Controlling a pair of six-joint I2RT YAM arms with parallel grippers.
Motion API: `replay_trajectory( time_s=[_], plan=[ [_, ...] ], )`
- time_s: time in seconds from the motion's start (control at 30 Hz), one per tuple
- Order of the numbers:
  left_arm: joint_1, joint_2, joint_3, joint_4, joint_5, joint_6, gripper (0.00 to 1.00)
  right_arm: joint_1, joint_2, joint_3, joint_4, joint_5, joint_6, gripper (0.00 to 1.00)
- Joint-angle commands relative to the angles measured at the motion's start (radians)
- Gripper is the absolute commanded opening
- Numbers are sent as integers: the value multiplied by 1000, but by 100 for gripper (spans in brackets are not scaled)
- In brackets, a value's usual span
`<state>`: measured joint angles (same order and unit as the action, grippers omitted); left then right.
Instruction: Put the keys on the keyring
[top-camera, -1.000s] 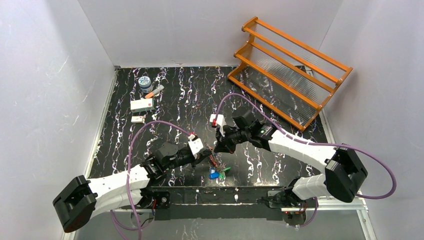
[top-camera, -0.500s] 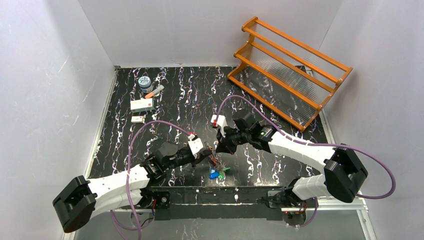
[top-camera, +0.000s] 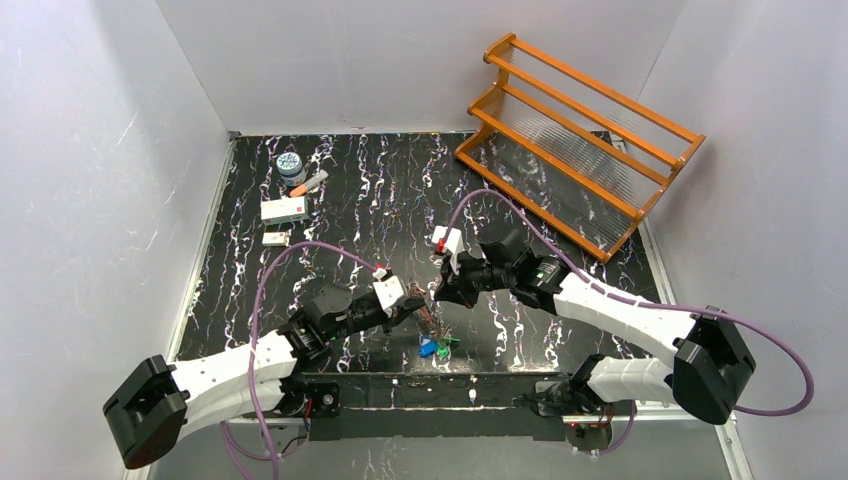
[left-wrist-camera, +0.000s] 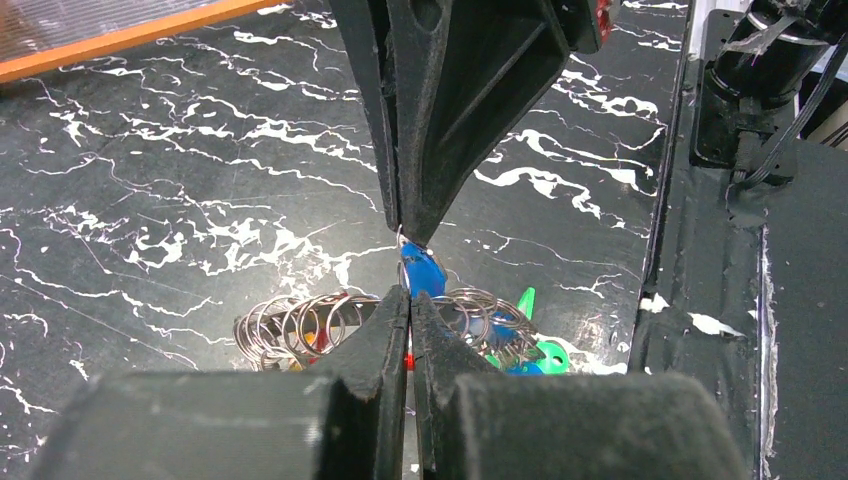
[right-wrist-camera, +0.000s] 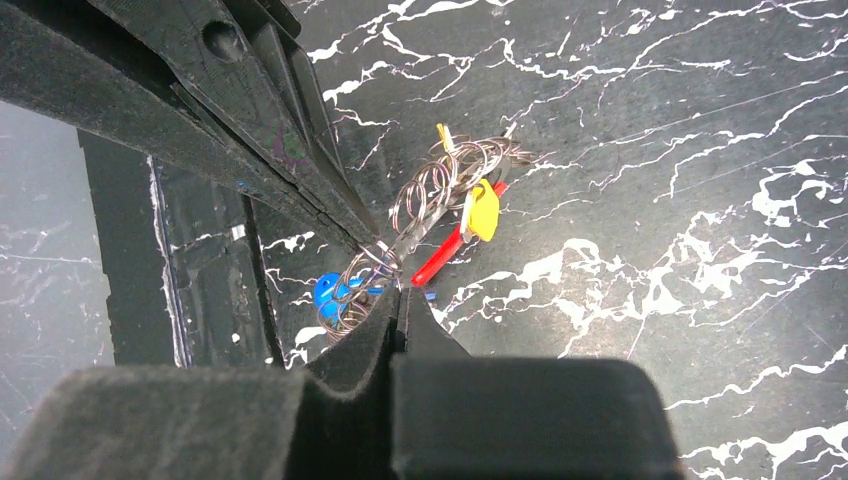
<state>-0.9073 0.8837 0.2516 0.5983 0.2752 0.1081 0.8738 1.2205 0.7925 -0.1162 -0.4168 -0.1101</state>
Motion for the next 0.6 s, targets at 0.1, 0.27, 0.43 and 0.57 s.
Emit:
replay_trajectory(
  time_s=[0.1, 0.27, 0.43, 0.57],
  plan=[
    [-4, -31, 20, 17, 11, 4, 0, -5, -26, -11, 55, 27, 27, 1],
    [-4, -34, 17, 17, 14, 4, 0, -4, -40, -28, 68, 16, 26, 3],
    [-4, -34, 17, 18, 10, 11, 0, -5, -61, -40, 78, 55, 24, 24],
    [-4, -30, 17, 20, 11, 16, 0, -4, -102, -75, 130, 103, 38, 42]
  ],
)
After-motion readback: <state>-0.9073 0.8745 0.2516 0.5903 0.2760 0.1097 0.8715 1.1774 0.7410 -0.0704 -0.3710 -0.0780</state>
